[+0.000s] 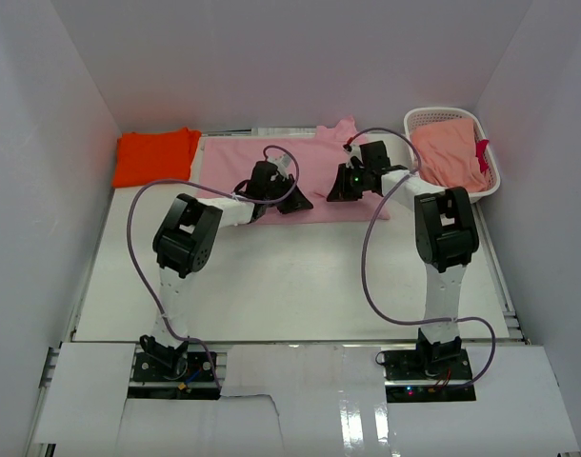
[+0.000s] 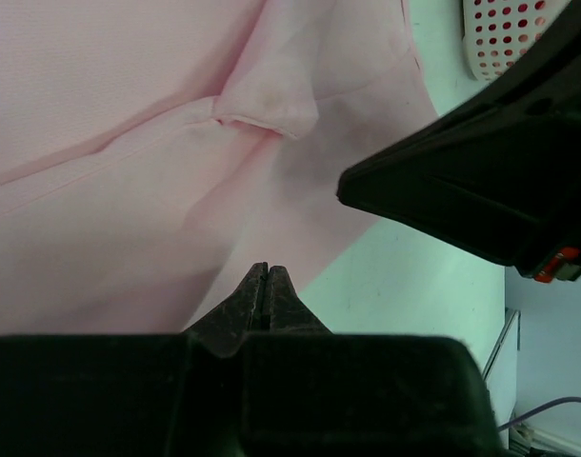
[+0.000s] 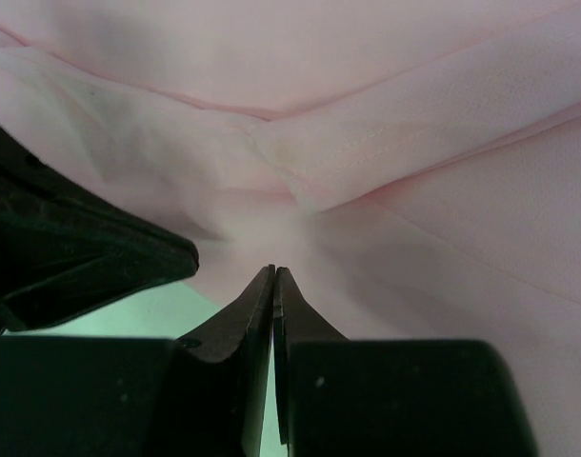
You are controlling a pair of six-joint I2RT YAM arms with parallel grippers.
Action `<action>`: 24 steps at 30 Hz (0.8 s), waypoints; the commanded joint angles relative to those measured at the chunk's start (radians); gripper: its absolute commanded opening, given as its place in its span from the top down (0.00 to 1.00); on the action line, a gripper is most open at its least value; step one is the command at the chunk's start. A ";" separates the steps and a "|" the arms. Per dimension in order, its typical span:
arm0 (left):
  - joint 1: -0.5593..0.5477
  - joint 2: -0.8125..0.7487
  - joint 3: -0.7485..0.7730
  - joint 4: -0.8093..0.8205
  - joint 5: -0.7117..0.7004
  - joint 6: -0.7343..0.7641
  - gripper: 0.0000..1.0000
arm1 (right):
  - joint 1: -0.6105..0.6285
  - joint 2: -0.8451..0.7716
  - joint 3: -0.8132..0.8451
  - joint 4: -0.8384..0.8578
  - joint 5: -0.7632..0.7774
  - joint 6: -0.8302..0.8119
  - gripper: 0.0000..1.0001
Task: Fold and stack the t-shirts
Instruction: Fold the flattened tshirt in 1/3 of the way
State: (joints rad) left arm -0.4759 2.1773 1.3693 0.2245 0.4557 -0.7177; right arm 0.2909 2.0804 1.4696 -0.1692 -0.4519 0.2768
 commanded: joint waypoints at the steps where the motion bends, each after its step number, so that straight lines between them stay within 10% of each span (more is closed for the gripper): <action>1: -0.012 -0.013 0.046 -0.059 -0.031 0.049 1.00 | 0.008 0.042 0.076 -0.026 0.018 -0.014 0.92; 24: -0.066 0.052 0.083 -0.182 -0.193 0.127 1.00 | 0.013 0.125 0.153 -0.049 0.074 -0.013 0.92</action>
State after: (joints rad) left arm -0.5259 2.2162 1.4433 0.0902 0.3031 -0.6174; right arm 0.2977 2.1925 1.5833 -0.2138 -0.3901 0.2764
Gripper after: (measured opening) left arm 0.025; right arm 0.078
